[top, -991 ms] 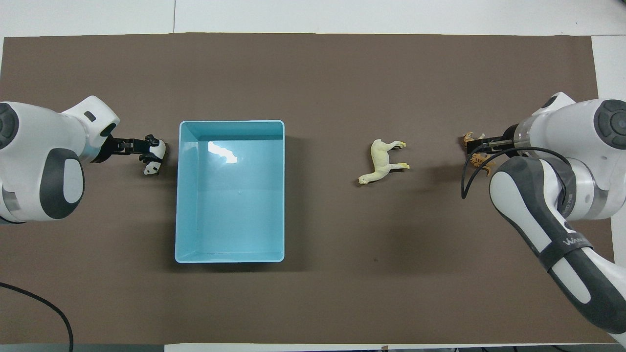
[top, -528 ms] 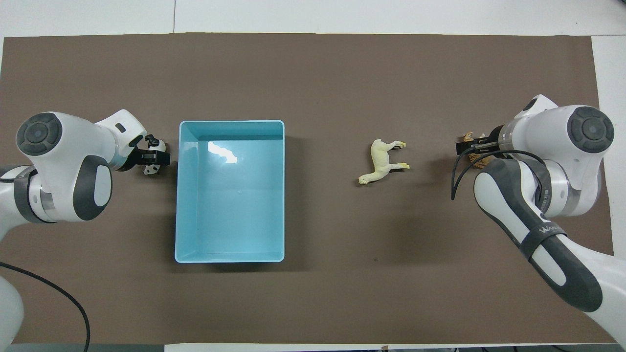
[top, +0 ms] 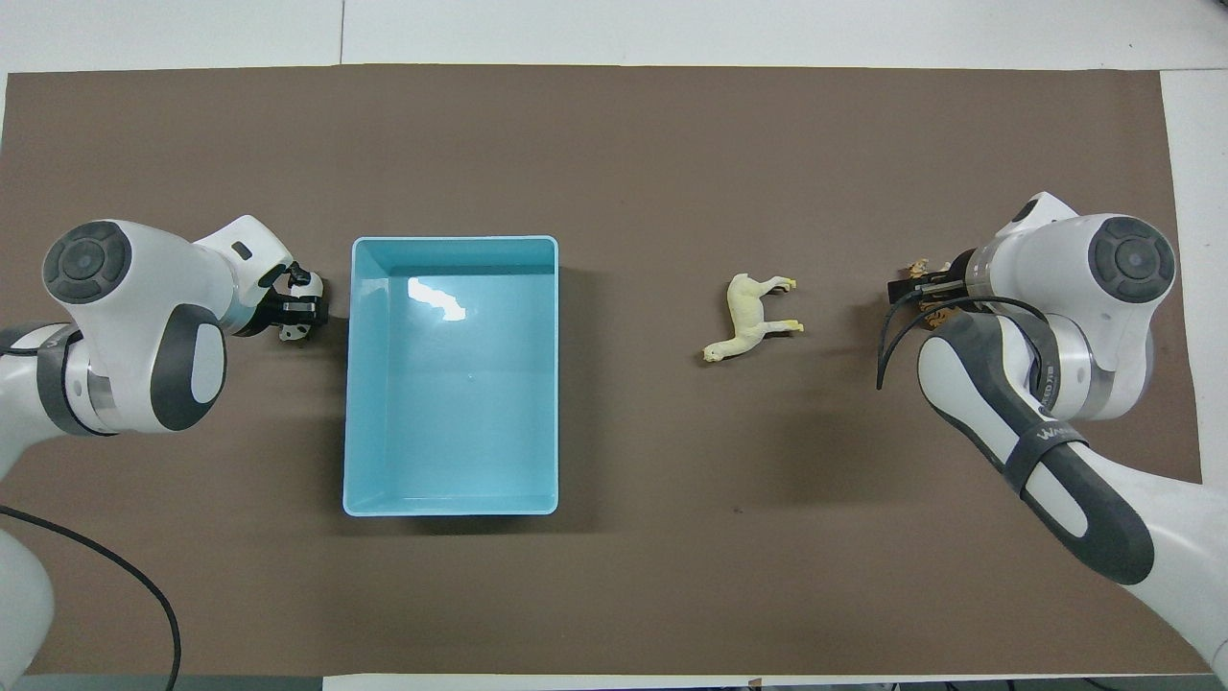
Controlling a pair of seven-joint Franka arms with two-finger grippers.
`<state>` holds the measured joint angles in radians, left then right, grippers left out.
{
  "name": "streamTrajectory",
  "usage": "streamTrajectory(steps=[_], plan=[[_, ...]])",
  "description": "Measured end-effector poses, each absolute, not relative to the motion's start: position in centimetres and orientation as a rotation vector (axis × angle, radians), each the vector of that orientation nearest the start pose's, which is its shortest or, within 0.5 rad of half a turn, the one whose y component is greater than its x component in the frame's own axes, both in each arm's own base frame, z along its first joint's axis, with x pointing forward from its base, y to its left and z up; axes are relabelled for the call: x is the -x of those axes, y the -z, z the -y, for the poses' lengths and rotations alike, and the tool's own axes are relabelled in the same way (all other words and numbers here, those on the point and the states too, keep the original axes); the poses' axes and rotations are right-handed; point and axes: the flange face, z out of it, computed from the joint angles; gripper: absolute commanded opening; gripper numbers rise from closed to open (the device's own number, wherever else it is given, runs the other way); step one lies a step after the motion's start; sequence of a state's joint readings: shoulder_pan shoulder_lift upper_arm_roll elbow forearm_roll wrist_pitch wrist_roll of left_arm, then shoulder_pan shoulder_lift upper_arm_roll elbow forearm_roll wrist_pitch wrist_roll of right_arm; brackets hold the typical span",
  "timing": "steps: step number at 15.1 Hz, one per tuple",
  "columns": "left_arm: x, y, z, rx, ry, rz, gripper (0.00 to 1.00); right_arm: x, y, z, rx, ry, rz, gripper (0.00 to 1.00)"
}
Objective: Put all toys into storage box
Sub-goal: 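Grasp the panda with the left gripper while the right gripper grasps the tiger, then carry the panda into the blue box with the left gripper and release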
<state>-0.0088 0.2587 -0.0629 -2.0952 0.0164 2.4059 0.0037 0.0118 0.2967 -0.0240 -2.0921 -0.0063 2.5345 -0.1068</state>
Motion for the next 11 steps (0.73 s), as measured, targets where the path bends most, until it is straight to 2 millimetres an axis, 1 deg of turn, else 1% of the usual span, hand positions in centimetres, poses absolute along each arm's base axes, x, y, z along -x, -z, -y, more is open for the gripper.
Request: streamTrajectory(steps=[3,5,6,8,9,10,11], plan=[[-58.6,-30.7,4.0,3.145,0.092,-0.125,0.24,-59.7,-29.4,0.8,3.149,0.227,0.157,0.96],[-59.4,-32.0,4.0,3.149,0.067,-0.115,0.24,-59.6,-29.3,0.8,3.149,0.225,0.158,0.96],[-60.0,-33.4,4.1,3.163,0.042,-0.088,0.24,-59.6,-29.2,0.7,3.149,0.224,0.158,0.96],[-61.5,-37.2,4.4,3.199,0.005,-0.003,0.24,-59.6,-29.1,0.7,3.149,0.218,0.159,0.96],[-62.1,-39.3,4.6,3.208,-0.017,0.04,0.25,-59.5,-28.9,0.7,3.149,0.213,0.16,0.92],[-62.5,-41.5,4.8,3.211,-0.046,0.071,0.25,-59.5,-28.7,0.7,3.15,0.208,0.161,0.82],[-62.6,-43.5,5.0,3.212,-0.078,0.105,0.27,-59.5,-28.5,0.7,3.15,0.204,0.161,0.7]])
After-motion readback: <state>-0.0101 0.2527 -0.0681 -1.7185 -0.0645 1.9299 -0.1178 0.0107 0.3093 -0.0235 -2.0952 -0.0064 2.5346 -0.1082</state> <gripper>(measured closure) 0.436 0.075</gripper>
